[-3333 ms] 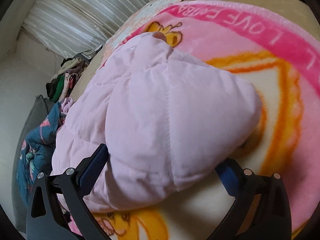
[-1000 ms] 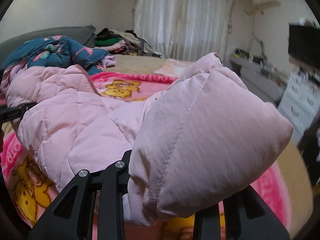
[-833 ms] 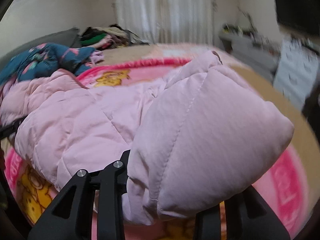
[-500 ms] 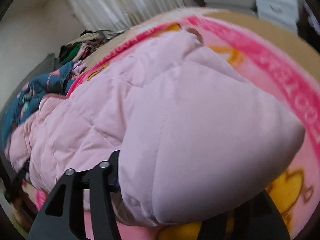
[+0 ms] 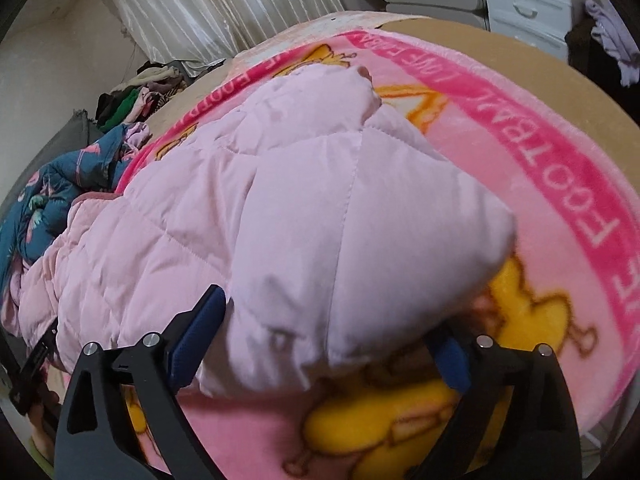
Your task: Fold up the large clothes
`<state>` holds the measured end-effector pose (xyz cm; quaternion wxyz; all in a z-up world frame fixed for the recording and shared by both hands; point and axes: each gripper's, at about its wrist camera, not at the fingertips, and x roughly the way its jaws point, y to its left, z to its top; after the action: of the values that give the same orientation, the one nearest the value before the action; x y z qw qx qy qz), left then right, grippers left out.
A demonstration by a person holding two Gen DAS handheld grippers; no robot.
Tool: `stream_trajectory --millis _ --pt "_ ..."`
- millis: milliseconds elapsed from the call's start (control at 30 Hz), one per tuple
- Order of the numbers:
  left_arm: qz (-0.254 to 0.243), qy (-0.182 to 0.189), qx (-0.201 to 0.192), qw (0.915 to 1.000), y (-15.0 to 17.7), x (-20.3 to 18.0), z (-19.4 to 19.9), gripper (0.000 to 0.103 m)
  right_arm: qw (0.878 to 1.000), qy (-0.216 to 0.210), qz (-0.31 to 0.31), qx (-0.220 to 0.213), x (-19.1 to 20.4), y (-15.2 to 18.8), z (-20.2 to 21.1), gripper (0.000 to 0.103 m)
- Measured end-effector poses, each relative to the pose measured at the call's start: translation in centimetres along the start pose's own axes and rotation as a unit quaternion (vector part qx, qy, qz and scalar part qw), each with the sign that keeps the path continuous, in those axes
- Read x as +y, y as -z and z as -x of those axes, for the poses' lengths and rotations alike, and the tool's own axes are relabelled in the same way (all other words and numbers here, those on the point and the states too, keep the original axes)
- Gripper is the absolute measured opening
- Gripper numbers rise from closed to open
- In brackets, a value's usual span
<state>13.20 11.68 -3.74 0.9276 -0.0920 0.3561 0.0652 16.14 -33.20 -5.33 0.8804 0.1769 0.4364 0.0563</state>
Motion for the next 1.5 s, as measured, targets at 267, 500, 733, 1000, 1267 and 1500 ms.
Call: stream_trajectory --millis 267,500,733,1000,1267,1500 --pt "0.037 0.012 0.007 0.9992 1.2 1.8 0.8 0.07 1.0 0.024 0.01 -0.016 -0.4 0.9 1.9 0.098" --pt "0.042 0.004 0.007 0.9991 2.3 3.3 3.9 0.094 0.997 0.05 0.043 -0.05 -0.4 1.3 5.4 0.099" --pt "0.053 -0.062 -0.017 0.9965 3.0 6.2 8.3 0.094 0.988 0.092 0.092 -0.088 -0.4 2.9 9.3 0.099" --pt "0.071 -0.075 -0.08 0.9914 2.3 7.9 14.9 0.094 0.975 0.081 0.117 -0.17 2.1 4.7 15.4 0.099" --pt "0.026 -0.016 -0.12 0.9923 2.2 2.3 19.0 0.094 0.957 0.022 0.19 -0.218 7.6 7.6 20.2 0.099" --pt "-0.024 0.038 -0.105 0.9935 4.1 -3.3 18.9 0.094 0.953 -0.001 0.22 -0.21 10.5 10.1 21.4 0.099"
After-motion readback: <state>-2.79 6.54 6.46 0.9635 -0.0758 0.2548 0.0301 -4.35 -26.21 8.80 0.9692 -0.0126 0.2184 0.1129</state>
